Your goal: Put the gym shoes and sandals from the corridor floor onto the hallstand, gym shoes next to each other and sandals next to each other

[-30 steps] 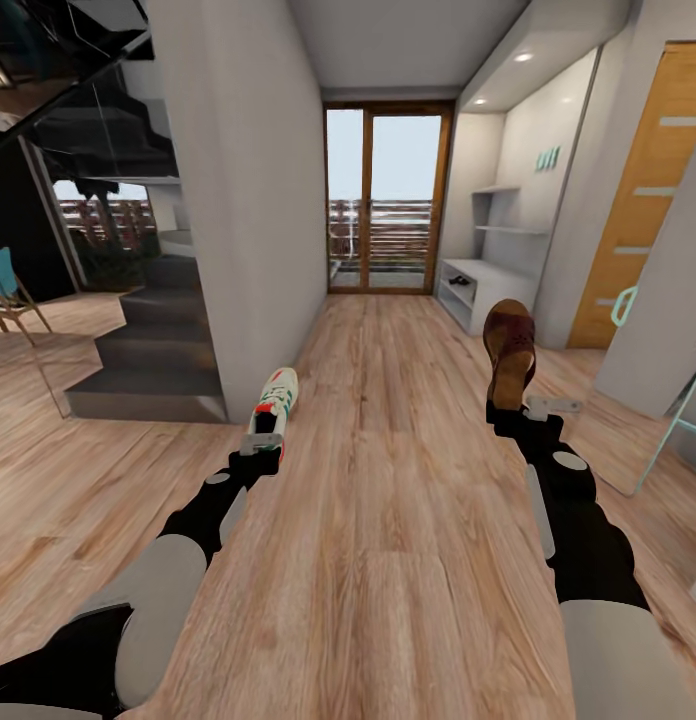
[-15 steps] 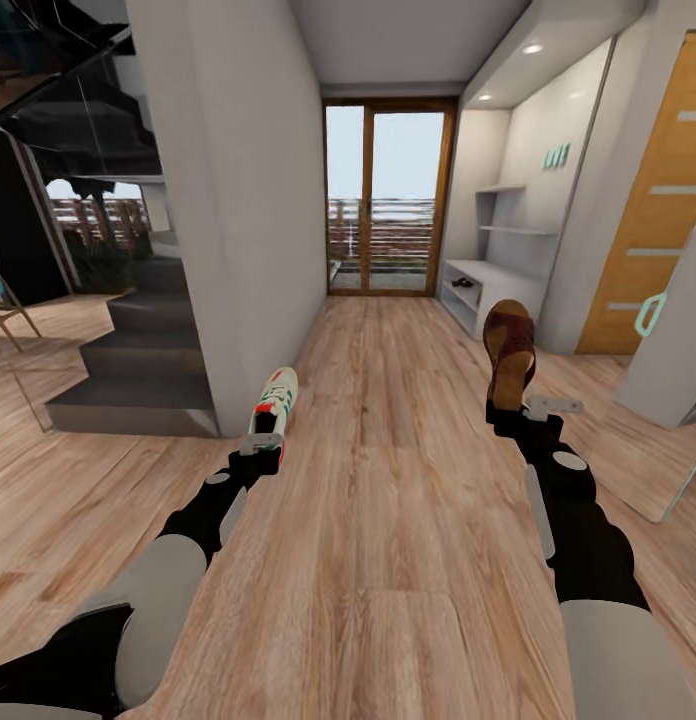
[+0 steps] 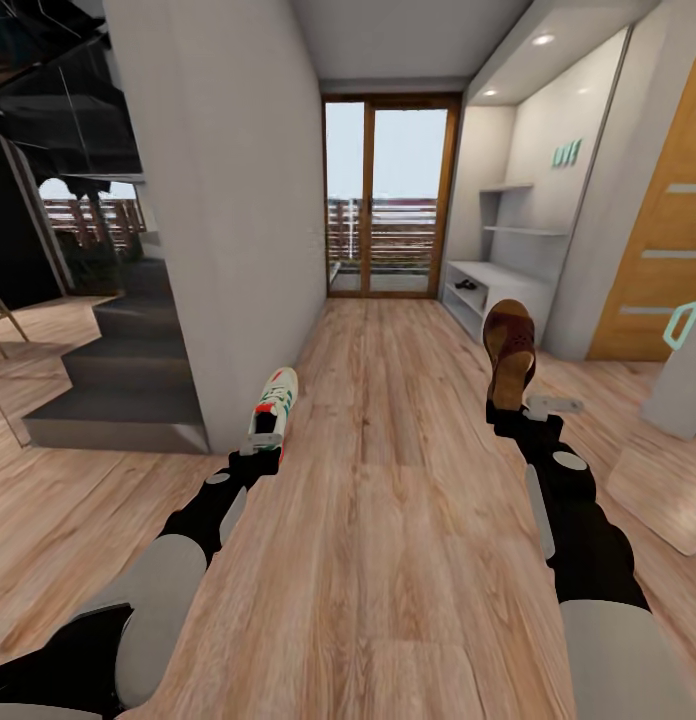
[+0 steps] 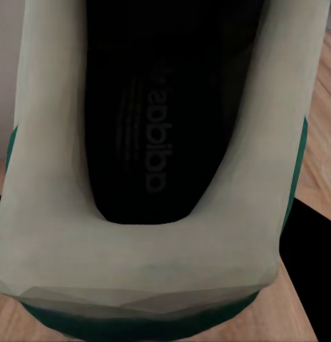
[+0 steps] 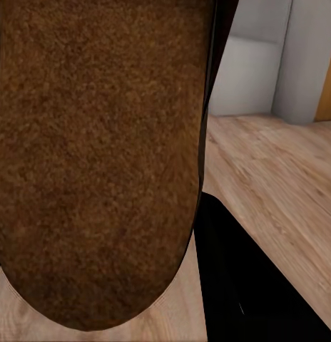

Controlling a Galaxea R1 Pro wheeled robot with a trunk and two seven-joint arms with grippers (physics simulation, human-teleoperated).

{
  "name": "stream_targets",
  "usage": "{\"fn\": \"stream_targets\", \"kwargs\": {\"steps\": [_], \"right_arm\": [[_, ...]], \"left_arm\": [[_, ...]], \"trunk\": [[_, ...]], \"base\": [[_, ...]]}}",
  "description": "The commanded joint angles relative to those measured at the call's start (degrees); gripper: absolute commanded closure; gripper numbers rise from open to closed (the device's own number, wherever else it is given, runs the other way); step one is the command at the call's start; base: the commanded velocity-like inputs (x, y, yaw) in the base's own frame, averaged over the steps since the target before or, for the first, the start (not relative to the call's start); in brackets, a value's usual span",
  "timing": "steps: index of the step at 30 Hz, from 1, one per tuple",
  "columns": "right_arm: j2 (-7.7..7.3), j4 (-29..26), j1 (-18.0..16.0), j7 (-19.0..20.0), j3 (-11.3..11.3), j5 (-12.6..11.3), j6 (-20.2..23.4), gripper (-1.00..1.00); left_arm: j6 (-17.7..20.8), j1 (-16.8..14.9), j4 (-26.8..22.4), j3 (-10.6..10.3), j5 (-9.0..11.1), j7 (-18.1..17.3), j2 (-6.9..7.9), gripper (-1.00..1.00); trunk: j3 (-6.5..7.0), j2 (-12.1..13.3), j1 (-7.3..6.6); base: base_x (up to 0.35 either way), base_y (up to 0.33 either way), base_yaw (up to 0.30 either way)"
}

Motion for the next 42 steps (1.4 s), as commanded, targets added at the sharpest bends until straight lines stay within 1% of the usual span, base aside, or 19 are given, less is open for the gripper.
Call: {"fn": "stream_targets", "kwargs": {"steps": [1,23,30,42], "right_arm": [[-0.01,-0.1,0.0,0.0,0.0,0.3,0.4,1.00],[-0.01,0.0,0.0,0.0,0.0,0.3,0.3,1.00],[-0.01,0.0,0.0,0.0,0.0,0.3,0.3,1.00],[-0.01,0.0,0.0,0.0,0.0,0.3,0.3,1.00]], "left_arm": [[0.2,0.0,-0.1,0.5,-0.6,-0.5,-0.07,1.00],[0.2,0.0,-0.1,0.5,-0.6,-0.5,-0.07,1.00],[0.1,0.0,1.2,0.4,-0.6,-0.5,-0.10,1.00],[0.1,0.0,1.4,0.4,-0.6,-0.5,-0.16,1.00]], "trunk": [[-0.06,0.0,0.02],[-0.06,0.0,0.02],[-0.06,0.0,0.02],[-0.06,0.0,0.02]], "base": [[0.345,0.000,0.000],[0.345,0.000,0.000],[0.345,0.000,0.000],[0.345,0.000,0.000]]}}
